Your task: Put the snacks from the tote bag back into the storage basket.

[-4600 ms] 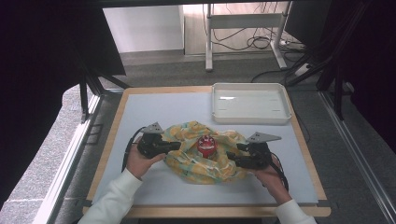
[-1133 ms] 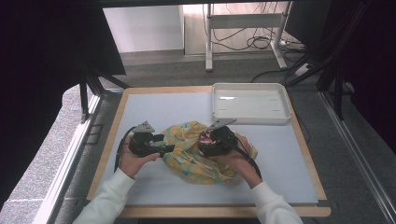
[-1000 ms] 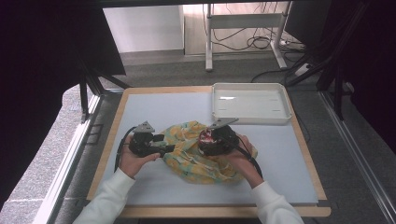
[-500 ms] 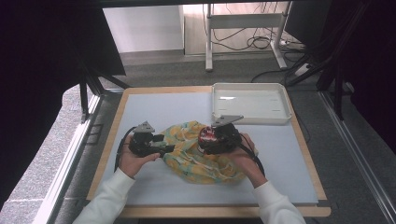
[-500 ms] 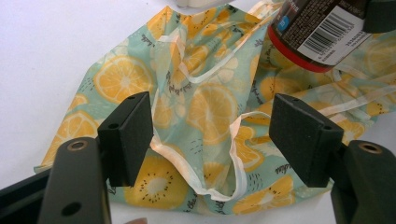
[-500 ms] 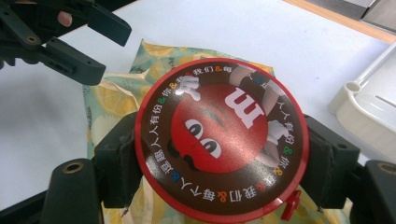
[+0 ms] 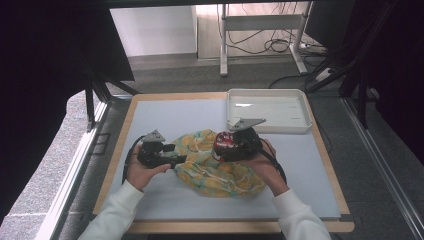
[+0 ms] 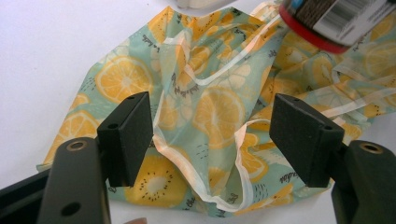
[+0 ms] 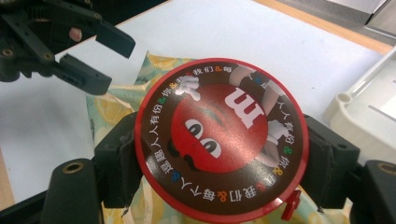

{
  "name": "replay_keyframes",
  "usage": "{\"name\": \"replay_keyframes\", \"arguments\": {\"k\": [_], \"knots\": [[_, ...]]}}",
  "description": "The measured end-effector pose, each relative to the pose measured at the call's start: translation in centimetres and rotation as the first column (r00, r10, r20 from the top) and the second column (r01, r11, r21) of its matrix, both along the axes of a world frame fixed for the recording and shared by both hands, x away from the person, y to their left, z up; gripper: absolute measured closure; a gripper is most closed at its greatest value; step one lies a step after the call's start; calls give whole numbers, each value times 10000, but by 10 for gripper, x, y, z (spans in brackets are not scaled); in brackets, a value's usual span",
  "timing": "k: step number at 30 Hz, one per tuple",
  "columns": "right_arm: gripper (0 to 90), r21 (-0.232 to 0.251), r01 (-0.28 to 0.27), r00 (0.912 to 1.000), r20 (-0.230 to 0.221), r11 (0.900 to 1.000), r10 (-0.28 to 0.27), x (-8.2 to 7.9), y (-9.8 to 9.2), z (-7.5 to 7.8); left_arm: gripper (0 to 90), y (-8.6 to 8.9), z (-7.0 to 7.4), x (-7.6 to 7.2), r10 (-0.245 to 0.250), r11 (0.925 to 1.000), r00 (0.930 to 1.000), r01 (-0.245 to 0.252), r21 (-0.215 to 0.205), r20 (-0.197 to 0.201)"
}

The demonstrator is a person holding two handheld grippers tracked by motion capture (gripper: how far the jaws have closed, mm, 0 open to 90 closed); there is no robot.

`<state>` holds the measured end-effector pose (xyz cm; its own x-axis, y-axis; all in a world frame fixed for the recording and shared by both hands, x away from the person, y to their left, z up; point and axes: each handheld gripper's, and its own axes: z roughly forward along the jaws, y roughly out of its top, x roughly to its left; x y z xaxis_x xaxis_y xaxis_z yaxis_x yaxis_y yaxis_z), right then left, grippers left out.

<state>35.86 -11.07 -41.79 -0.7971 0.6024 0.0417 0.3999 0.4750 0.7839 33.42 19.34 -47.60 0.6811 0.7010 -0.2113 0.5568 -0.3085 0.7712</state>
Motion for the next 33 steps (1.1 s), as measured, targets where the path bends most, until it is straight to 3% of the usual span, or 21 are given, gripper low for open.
{"name": "replay_keyframes", "arguments": {"k": [11, 20, 33], "knots": [[259, 232, -20, 9998, 208, 9997, 15, 7, -2, 21, 304, 0, 0, 0, -3, 10000, 10000, 3, 26, 23], [258, 465, 273, 9989, 356, 9985, -289, 20, -8, 37, 303, 0, 0, 0, 13, 10000, 10000, -13, -3, 9], [258, 453, 522, 9982, 256, 9976, -534, 41, -8, 44, 301, 1, 0, 0, 52, 10000, 10000, -52, 10, -2]]}}
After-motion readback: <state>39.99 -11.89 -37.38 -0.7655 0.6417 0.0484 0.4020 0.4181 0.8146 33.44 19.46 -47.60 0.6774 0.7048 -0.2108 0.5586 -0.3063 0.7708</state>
